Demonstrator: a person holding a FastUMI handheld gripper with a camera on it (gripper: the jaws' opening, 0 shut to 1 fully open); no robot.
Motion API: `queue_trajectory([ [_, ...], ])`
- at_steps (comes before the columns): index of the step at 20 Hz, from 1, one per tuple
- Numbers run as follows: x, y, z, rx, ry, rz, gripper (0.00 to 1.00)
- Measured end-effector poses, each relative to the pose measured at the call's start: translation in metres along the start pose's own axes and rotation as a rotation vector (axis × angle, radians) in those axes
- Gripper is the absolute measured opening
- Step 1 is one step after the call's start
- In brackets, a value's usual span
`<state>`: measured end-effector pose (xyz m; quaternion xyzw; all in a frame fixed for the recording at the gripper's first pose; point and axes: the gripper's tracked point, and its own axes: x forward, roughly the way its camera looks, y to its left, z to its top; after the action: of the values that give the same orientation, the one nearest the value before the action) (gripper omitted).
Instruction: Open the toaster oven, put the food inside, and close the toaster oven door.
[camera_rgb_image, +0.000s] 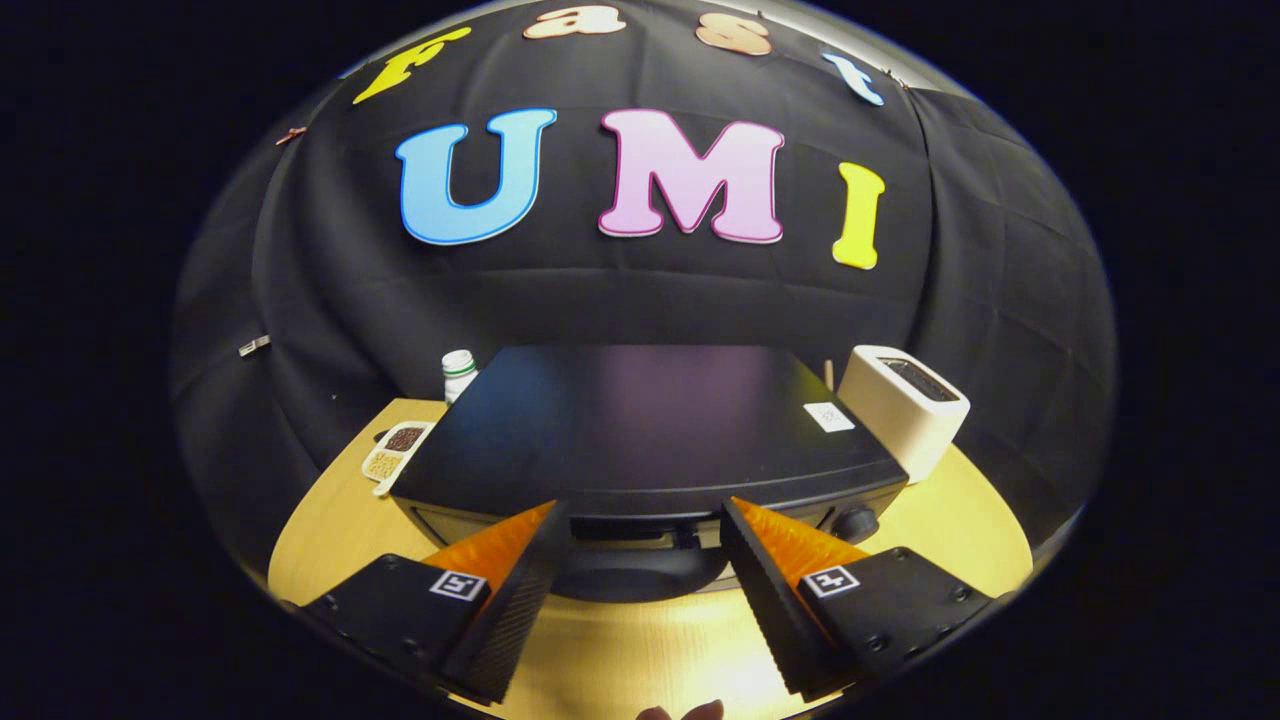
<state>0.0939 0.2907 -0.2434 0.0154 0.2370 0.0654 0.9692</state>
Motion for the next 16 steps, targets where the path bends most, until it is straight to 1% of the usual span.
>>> queue_trajectory([
  [1,0.002,0.002,-0.004,-0.011,0.007,0.005,0.96],
  [2,0.000,0.003,-0.010,-0.021,0.035,0.007,0.96],
  [3,0.002,0.002,-0.006,-0.013,0.001,0.006,0.98],
  [4,0.000,0.002,-0.011,-0.002,0.030,0.005,0.98],
  [6,-0.002,0.001,-0.012,-0.006,0.028,0.006,0.98],
  [10,-0.024,-0.001,-0.027,-0.001,0.036,0.006,0.97],
  [16,-0.051,-0.004,-0.068,-0.005,0.089,0.022,0.97],
])
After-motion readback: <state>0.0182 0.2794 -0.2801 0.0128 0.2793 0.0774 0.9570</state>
